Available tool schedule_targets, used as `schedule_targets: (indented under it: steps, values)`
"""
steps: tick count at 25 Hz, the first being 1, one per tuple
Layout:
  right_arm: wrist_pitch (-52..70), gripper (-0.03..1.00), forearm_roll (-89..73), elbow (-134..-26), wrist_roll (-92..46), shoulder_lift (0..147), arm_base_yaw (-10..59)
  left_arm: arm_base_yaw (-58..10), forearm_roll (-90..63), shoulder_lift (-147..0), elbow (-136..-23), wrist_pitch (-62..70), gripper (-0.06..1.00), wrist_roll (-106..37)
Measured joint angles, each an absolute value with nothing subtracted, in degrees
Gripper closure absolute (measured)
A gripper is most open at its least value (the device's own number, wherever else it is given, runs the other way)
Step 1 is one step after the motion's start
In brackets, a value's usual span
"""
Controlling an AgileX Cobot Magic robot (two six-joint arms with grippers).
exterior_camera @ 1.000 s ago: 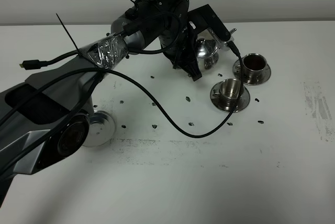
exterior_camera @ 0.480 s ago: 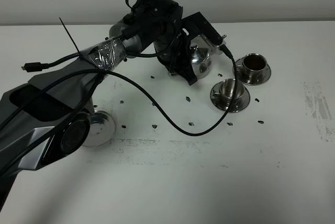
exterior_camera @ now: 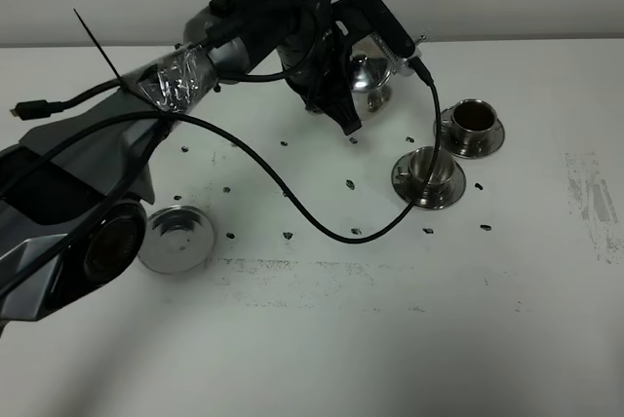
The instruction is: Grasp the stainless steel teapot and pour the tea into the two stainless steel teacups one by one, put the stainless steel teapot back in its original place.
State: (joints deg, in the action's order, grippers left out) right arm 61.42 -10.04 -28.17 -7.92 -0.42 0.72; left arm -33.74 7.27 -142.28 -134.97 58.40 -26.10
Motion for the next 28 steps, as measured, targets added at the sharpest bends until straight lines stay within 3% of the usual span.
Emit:
schedule_targets:
  steps: [11,19,28]
  values:
    - [61.4,0.73,-10.0,-28.2,-7.9,-0.4,0.7,-35.4,16.0,-122.3,-102.2,44.7,0.77,-28.1]
    - [61.4,0.73,-10.0,-28.2,-7.9,-0.4,0.7,-36.7,19.5,-124.8,-100.1,35.7,0.77,-40.2]
    - [61.4,0.73,-10.0,-28.2,-7.9,-0.4,0.7,-36.7,20.2,-128.8,-103.8,34.8,0.77,-48.9]
